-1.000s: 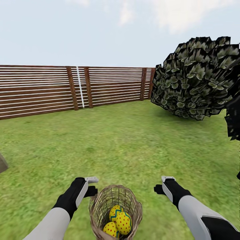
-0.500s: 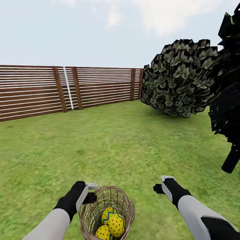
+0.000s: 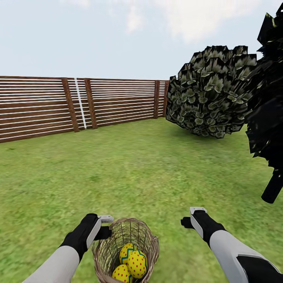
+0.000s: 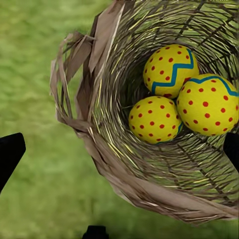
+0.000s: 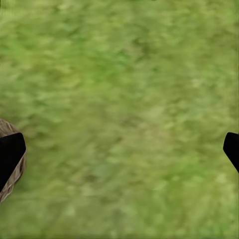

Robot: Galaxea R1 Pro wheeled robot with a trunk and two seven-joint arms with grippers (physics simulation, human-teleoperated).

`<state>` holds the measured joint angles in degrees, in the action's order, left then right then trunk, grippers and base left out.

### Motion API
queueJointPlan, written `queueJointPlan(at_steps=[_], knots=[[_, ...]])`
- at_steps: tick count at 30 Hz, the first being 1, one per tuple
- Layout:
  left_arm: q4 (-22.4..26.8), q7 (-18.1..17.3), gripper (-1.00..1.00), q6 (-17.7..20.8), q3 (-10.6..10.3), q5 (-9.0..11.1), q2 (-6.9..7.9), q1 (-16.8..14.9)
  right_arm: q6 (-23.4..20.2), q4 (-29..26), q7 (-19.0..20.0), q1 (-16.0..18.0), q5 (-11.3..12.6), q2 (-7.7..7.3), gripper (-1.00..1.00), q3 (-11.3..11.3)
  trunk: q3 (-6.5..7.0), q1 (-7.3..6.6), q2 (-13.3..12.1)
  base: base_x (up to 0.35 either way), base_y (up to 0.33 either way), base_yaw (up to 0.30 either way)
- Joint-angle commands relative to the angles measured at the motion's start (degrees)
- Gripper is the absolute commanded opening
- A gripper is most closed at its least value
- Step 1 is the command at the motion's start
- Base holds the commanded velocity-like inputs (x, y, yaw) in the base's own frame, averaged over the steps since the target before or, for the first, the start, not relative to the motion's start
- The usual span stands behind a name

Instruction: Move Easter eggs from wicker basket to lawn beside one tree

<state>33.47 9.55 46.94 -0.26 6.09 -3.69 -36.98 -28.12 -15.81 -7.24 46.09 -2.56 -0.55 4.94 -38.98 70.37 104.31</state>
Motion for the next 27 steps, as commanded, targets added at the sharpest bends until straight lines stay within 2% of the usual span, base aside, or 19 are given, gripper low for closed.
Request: queueJointPlan(at_steps=[1, 6, 13, 20, 27], knots=[[0.1, 0.5, 1.00, 0.1, -0.1, 0.6, -0.07, 0.0, -0.3, -0.1, 0.0, 0.0, -0.3, 0.09, 1.00, 0.4, -0.06, -0.01, 0.0, 0.000, 0.000, 0.000], [0.1, 0.5, 1.00, 0.0, -0.1, 0.6, 0.00, 0.0, -0.2, -0.1, -0.1, 0.0, -0.3, 0.11, 1.00, 0.4, -0.06, -0.01, 0.0, 0.030, 0.073, 0.000], [0.1, 0.5, 1.00, 0.0, 0.0, 0.6, 0.09, 0.0, -0.2, -0.1, -0.1, 0.0, -0.3, 0.08, 1.00, 0.4, -0.06, -0.01, 0.0, 0.167, 0.186, 0.000], [0.1, 0.5, 1.00, -0.1, -0.2, 0.6, 0.09, 0.0, -0.2, -0.1, -0.1, 0.0, -0.3, 0.06, 1.00, 0.3, -0.06, -0.01, 0.0, 0.032, 0.023, 0.000], [0.0, 0.5, 1.00, -0.2, -0.5, 0.6, 0.02, 0.0, -0.2, -0.1, -0.1, 0.0, -0.3, 0.11, 1.00, 0.3, -0.06, -0.01, 0.0, 0.241, 0.038, 0.000]])
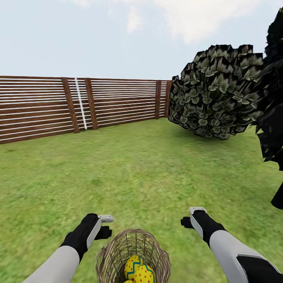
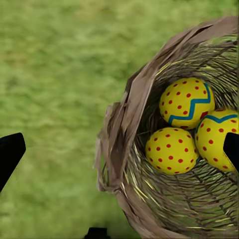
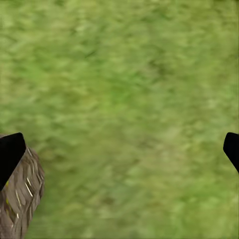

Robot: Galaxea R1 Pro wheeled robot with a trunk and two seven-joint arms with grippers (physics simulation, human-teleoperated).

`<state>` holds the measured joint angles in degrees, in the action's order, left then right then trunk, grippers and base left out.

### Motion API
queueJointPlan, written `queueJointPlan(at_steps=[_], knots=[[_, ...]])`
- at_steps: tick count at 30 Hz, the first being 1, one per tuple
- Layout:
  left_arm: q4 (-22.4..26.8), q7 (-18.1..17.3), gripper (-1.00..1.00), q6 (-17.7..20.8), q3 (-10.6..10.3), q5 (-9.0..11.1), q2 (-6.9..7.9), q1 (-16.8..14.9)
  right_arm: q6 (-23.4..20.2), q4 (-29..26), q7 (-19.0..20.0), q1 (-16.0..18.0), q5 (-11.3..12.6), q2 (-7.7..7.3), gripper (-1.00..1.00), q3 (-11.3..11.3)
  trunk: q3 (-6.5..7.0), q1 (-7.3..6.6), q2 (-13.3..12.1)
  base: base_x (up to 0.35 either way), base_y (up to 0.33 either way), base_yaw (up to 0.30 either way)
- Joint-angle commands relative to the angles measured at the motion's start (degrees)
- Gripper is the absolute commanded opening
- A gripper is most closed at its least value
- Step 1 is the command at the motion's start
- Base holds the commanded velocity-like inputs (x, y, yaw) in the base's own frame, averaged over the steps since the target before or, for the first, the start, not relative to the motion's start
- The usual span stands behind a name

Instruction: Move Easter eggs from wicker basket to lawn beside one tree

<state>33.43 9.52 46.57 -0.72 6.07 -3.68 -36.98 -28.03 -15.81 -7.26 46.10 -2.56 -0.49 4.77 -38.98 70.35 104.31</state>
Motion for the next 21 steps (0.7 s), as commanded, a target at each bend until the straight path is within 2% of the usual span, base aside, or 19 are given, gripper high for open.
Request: queueJointPlan(at_steps=[1, 10, 17, 21], knots=[[0.1, 0.5, 1.00, 0.2, -0.1, 0.6, -0.05, 0.0, -0.3, -0.1, 0.0, 0.0, -0.3, 0.05, 1.00, 0.4, -0.06, 0.02, 0.0, 0.129, 0.005, 0.000], [0.1, 0.4, 1.00, 0.2, -0.2, 0.7, -0.59, 0.0, -0.4, -0.1, 0.0, 0.0, -0.3, -0.03, 1.00, 0.4, -0.24, 0.23, 0.4, 0.019, 0.001, 0.000], [-0.1, 0.2, 1.00, 0.1, -4.6, 0.8, -0.89, 0.0, -0.4, -0.1, 0.0, 0.0, -0.3, -0.14, 1.00, 0.5, -1.50, 1.77, 3.2, 0.000, 0.000, 0.000], [0.0, 0.3, 1.00, 0.0, -5.0, 1.0, -0.92, 0.0, -0.4, -0.1, 0.0, 0.0, -0.3, -0.20, 1.00, 0.5, -2.21, 2.65, 4.8, 0.000, 0.000, 0.000]])
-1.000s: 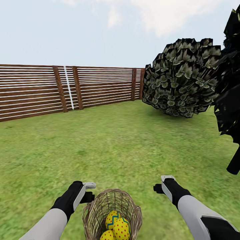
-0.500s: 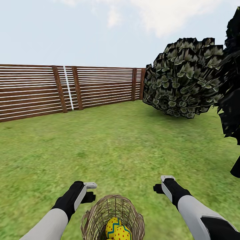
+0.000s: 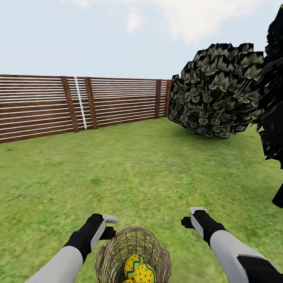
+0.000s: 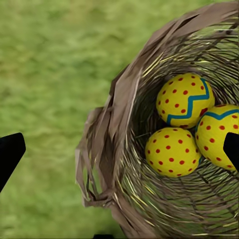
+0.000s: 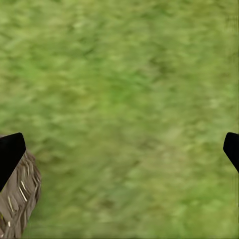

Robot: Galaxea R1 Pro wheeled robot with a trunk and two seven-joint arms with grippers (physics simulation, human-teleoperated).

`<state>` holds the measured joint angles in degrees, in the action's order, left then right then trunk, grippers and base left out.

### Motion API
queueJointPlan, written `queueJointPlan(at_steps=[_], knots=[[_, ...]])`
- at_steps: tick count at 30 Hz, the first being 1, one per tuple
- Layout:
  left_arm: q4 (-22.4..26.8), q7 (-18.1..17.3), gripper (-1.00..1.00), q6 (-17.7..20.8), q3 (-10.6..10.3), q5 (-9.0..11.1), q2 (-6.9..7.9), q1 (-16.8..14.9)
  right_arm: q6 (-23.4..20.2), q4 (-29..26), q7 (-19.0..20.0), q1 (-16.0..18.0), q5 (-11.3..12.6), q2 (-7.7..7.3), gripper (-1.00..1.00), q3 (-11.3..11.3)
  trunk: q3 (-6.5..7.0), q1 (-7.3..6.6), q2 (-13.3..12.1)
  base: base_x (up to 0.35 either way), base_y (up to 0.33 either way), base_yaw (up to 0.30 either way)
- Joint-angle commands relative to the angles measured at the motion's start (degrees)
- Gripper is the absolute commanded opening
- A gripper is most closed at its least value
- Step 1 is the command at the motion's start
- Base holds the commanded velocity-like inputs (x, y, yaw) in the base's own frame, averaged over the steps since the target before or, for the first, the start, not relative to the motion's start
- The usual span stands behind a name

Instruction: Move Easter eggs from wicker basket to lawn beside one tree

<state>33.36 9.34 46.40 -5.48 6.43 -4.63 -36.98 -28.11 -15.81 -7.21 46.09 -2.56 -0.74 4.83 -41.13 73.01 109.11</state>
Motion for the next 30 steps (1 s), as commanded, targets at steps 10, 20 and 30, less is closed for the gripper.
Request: queueJointPlan(at_steps=[10, 20, 30], knots=[[-0.5, 0.4, 1.00, -1.4, -0.2, 0.8, 0.48, 0.0, -0.3, -0.1, 0.0, 0.0, -0.3, 0.03, 1.00, 0.4, -1.86, 2.20, 4.1, 0.000, 0.000, 0.000], [-3.4, 0.4, 1.00, -5.7, -0.2, 0.8, 0.30, 0.0, -0.3, -0.2, 0.0, 0.0, -0.2, -0.05, 1.00, 0.6, -3.65, 4.39, 8.1, 0.000, 0.000, 0.000], [-6.4, 0.4, 1.00, -9.6, -0.1, 0.8, 0.10, 0.0, -0.3, -0.2, 0.0, 0.0, -0.2, -0.06, 1.00, 0.6, -5.45, 6.59, 12.1, 0.000, 0.000, 0.000]])
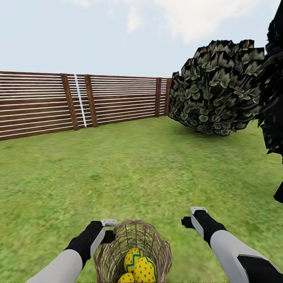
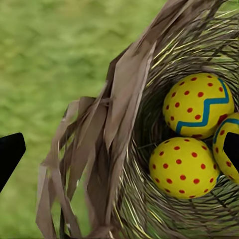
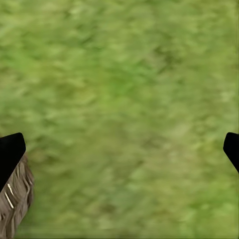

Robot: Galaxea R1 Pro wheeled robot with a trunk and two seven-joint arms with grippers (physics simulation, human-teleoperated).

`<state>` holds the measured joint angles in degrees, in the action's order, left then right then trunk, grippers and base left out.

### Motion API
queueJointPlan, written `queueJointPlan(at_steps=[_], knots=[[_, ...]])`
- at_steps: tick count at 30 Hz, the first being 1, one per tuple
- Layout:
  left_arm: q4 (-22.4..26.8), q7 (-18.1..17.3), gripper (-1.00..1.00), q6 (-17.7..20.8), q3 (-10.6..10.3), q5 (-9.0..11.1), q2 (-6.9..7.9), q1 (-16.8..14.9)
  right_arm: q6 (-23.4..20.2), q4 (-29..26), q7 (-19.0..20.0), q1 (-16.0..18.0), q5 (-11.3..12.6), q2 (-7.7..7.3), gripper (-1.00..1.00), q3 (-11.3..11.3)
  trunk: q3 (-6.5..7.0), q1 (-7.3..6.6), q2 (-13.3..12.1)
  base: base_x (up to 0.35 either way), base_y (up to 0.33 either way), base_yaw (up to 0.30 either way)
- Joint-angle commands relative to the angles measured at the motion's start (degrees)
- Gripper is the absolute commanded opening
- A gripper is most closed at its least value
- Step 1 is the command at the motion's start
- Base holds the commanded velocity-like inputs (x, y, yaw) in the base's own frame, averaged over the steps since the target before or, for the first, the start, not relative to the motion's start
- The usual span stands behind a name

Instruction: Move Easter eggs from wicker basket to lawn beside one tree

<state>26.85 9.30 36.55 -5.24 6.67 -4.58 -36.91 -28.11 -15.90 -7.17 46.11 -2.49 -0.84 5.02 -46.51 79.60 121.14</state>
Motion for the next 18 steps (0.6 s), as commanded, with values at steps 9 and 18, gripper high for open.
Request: queueJointPlan(at_steps=[9, 18], knots=[[-7.4, 0.5, 1.00, -6.5, -0.3, 0.6, -0.08, 0.0, -0.3, -0.1, 0.0, 0.0, -0.2, 0.05, 1.00, 0.4, -1.50, 1.75, 3.2, 0.000, 0.000, 0.000], [-7.2, -1.1, -1.00, -6.5, -0.3, 0.5, -0.28, 0.0, -0.3, -0.1, 0.0, 0.0, -0.3, 0.03, 1.00, 0.4, -1.50, 1.75, 3.2, 0.000, 0.000, 0.000]])
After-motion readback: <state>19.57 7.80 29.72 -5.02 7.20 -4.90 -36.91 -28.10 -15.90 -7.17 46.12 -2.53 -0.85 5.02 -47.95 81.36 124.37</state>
